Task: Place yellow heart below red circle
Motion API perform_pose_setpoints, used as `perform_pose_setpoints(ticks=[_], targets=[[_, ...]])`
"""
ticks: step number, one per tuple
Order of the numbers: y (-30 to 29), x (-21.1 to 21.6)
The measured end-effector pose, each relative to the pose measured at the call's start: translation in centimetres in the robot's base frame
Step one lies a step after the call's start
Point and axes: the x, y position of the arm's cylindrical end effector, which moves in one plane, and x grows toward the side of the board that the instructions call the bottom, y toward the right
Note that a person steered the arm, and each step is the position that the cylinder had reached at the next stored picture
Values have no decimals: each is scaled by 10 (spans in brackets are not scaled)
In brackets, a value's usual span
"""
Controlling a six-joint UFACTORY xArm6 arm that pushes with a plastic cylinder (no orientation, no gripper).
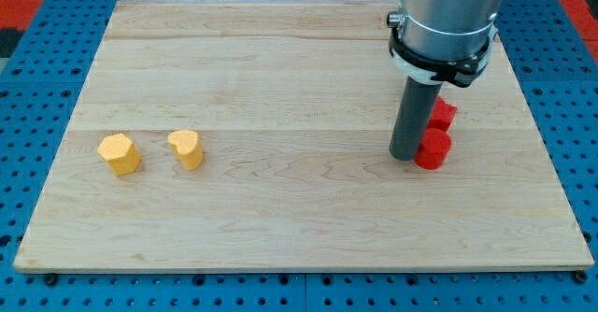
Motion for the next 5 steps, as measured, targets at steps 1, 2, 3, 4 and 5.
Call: perform_pose_setpoints(ticks=[1, 2, 3, 4, 5], targets=[[2, 0], [-25, 19], [-54, 55], [-125, 86], [-227, 95]])
